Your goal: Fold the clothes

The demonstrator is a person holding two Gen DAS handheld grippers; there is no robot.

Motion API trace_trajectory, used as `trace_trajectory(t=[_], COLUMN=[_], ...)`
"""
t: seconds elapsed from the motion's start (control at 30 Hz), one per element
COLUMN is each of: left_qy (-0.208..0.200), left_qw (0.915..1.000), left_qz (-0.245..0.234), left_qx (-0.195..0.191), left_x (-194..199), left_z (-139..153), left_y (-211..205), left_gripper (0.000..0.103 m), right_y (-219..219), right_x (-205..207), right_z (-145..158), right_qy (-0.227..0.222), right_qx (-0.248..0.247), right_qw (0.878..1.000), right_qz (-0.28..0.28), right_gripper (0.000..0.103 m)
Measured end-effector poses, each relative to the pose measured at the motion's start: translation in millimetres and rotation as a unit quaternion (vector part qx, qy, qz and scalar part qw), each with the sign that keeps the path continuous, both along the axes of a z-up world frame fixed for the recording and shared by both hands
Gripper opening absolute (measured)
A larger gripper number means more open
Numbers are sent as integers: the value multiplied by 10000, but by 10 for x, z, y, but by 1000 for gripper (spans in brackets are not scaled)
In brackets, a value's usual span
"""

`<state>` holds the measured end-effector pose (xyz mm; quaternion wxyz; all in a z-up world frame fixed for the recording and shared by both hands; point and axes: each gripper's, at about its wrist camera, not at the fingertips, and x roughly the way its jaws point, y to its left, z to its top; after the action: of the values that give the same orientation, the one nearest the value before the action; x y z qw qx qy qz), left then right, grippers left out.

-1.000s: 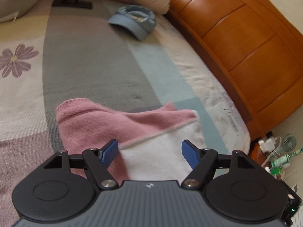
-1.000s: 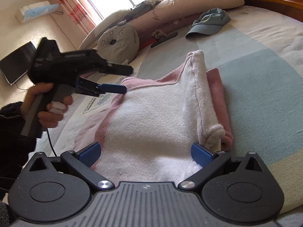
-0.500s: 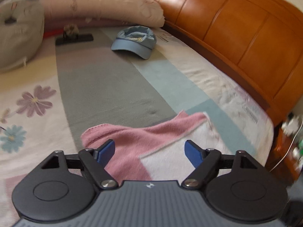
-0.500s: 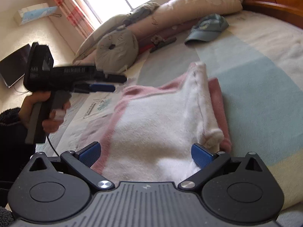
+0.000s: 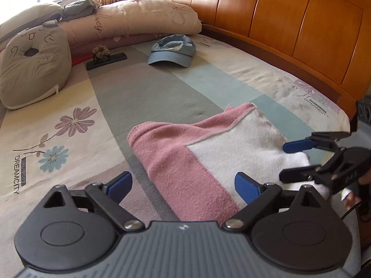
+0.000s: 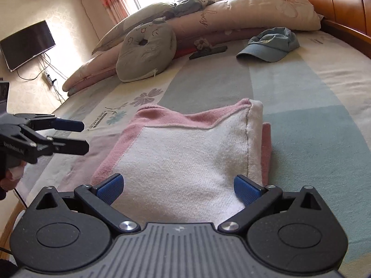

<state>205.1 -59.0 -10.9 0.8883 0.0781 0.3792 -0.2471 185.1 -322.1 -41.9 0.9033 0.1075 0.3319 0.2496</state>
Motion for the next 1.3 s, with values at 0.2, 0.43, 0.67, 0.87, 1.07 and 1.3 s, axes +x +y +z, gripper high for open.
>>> trace_trajectory(t=[0.2,0.43,0.67,0.87,1.07,1.3], left_qy=[-23,50,134,185,144,238], left_qw=[10000,9999,9996,9996,9997,9992], left_qz=[12,79,93,56,-36,69], left_qx=[-12,-58,-212,-215,-188,-329], left_x=[30,69,92,55,-35,-118], left_z=[-41,-113,-171,-148,-108,-139], left_y=[-26,27,56,24,-36,-125], left_gripper=[95,95,95,95,95,95], right_y=[-3,79,16,22,-34,-93], right_x=[194,653,666,552,67,-358], right_z=[44,-136,-215,85,194,-6], right_qy=[-83,218,285,34,51,344], right_qx=[-200,-611,-763,-738,-359,-240], right_qw=[9997,9978,9965,9972,9982,9972], right_qz=[93,104,164,-98,484,614], right_gripper=[103,103,103,103,103,103])
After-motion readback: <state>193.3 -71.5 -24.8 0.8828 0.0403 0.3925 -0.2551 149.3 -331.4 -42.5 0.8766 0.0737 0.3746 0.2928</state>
